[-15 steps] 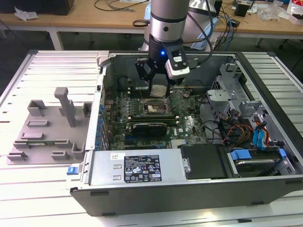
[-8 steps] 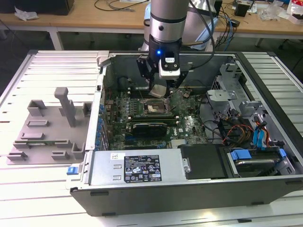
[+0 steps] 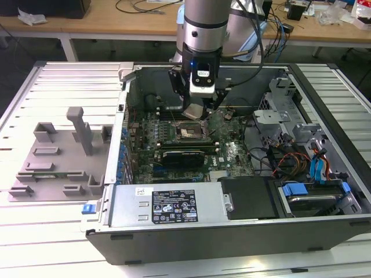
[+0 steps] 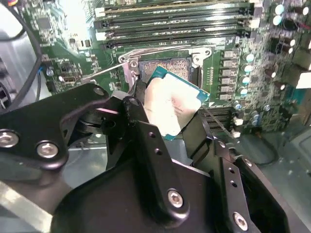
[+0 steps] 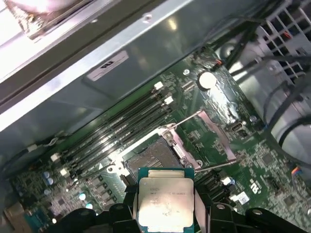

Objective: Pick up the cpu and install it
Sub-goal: 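Place the cpu into insertion slot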

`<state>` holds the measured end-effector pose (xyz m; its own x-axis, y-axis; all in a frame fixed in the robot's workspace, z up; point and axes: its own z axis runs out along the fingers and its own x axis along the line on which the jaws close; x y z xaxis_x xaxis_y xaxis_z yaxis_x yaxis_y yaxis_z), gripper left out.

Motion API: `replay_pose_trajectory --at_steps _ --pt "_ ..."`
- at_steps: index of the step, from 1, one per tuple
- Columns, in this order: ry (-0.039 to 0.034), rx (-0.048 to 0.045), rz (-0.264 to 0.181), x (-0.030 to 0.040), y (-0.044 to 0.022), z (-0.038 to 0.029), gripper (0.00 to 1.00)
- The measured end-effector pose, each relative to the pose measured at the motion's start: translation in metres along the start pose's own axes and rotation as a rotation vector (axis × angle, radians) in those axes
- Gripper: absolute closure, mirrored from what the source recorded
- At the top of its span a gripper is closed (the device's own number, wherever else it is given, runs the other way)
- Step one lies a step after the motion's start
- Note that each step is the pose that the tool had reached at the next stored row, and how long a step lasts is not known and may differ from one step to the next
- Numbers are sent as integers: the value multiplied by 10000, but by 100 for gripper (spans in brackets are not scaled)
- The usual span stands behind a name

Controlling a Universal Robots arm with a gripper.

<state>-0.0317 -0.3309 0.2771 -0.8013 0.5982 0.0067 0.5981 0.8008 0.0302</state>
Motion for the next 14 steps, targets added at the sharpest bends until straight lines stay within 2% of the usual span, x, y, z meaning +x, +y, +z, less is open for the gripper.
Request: replay_pose_trajectory --at_steps 1,3,5,7,14 --pt "-5 -2 188 0 0 1 45" --pt "-29 -7 953 0 0 4 45" --pt "-42 -10 1401 0 0 5 45" --pt "-65 -14 2140 0 0 8 45" --pt "-107 -24 3565 0 0 13 45"
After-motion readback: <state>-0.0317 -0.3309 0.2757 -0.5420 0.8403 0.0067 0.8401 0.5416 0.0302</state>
